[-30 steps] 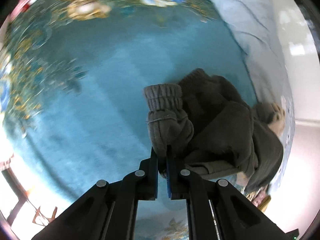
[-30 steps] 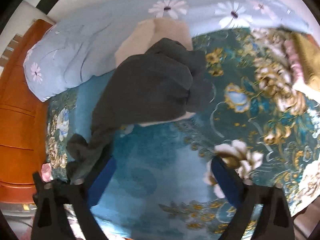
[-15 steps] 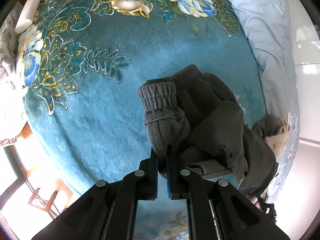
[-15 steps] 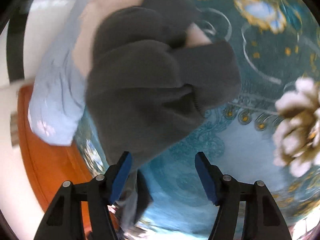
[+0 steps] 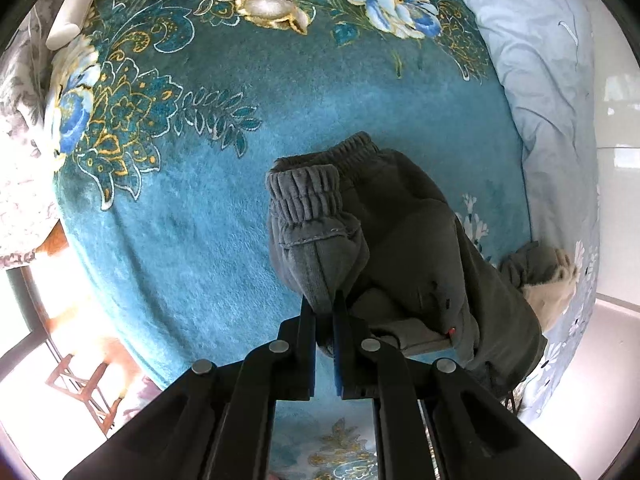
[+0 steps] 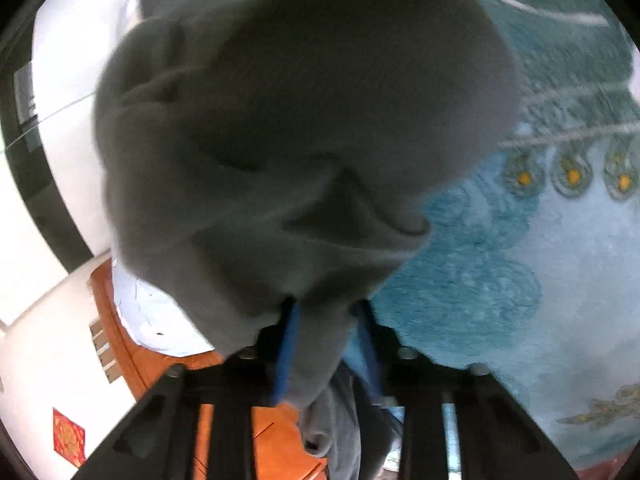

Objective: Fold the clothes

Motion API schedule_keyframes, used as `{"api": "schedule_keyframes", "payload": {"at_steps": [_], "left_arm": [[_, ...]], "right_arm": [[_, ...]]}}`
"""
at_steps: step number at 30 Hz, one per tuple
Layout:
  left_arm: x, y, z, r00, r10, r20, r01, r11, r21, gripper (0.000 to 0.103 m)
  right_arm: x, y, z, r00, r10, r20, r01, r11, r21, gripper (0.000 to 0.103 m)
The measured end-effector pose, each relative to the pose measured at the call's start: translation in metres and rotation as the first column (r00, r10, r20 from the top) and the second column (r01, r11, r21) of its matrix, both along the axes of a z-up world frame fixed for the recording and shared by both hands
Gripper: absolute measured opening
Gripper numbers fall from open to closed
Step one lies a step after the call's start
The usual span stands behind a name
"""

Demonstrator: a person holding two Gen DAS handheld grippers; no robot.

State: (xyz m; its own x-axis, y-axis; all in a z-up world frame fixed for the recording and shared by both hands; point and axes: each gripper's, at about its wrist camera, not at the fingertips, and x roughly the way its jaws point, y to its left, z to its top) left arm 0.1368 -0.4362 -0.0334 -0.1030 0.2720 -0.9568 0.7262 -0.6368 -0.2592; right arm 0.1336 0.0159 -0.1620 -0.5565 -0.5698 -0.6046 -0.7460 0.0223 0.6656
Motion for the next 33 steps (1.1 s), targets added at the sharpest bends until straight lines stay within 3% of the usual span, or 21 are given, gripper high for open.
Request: {"api": "schedule_keyframes", "payload": {"at_steps": [1,2,10,15,17,18,19,20,24,26,28,30,32,33], "left_arm": [[-0.001,0.0,-0.001,1.0,0.001,0.002,-0.001,1.0,0.0,0.007],[-0.001,0.0,-0.002,1.0,0.003,0.003,-0.003,1.0,0.0,0.006],[-0.005,-0.004,-0.013,0.999,0.033,0.005,-0.034,0.999,0.012,0.006],[-0.001,-0.008,-0.023,0.997,0.074,0.014,-0.074,0.996,0.039,0.007],[0.0,-0.009,-0.025,0.997,0.081,0.02,-0.082,0.996,0.044,0.007],[0.0,-0.009,-0.026,0.996,0.082,0.023,-0.083,0.996,0.045,0.007],[0.001,-0.009,-0.027,0.996,0.083,0.027,-0.084,0.995,0.045,0.007],[0.001,-0.009,-0.028,0.996,0.083,0.03,-0.085,0.995,0.046,0.007],[0.002,-0.009,-0.032,0.995,0.087,0.044,-0.089,0.995,0.048,0.007],[0.003,-0.009,-0.034,0.995,0.089,0.05,-0.091,0.995,0.048,0.007],[0.002,-0.009,-0.033,0.995,0.089,0.049,-0.091,0.995,0.044,0.007],[0.001,-0.008,-0.031,0.995,0.089,0.048,-0.091,0.995,0.04,0.007],[0.0,-0.007,-0.03,0.995,0.086,0.045,-0.088,0.995,0.037,0.007],[0.0,-0.007,-0.029,0.995,0.085,0.044,-0.087,0.996,0.037,0.007]], "right_arm": [[-0.003,0.002,0.007,1.0,0.008,-0.019,-0.008,1.0,0.015,0.007],[-0.006,0.004,0.015,0.999,0.016,-0.038,-0.015,0.999,0.03,0.003],[-0.047,0.032,0.106,0.965,0.097,-0.244,-0.045,0.976,0.213,0.001],[-0.058,0.037,0.127,0.968,0.164,-0.19,-0.093,0.936,0.339,0.005],[-0.058,0.046,0.137,0.96,0.264,-0.091,-0.196,0.868,0.457,0.007],[-0.059,0.046,0.138,0.946,0.322,-0.032,-0.261,0.818,0.512,0.022],[-0.048,0.052,0.13,0.927,0.374,0.008,-0.316,0.771,0.553,0.052],[-0.041,0.061,0.132,0.908,0.417,0.028,-0.356,0.737,0.575,0.063],[-0.042,0.052,0.126,0.802,0.582,0.134,-0.518,0.566,0.641,0.066],[-0.048,0.049,0.114,0.762,0.616,0.2,-0.577,0.506,0.641,0.066],[-0.055,0.052,0.102,0.762,0.61,0.22,-0.595,0.522,0.612,0.067],[-0.055,0.052,0.1,0.775,0.589,0.23,-0.593,0.549,0.59,0.062],[-0.055,0.053,0.102,0.789,0.574,0.219,-0.581,0.579,0.572,0.034],[-0.055,0.054,0.102,0.792,0.569,0.223,-0.58,0.585,0.567,0.014]]}}
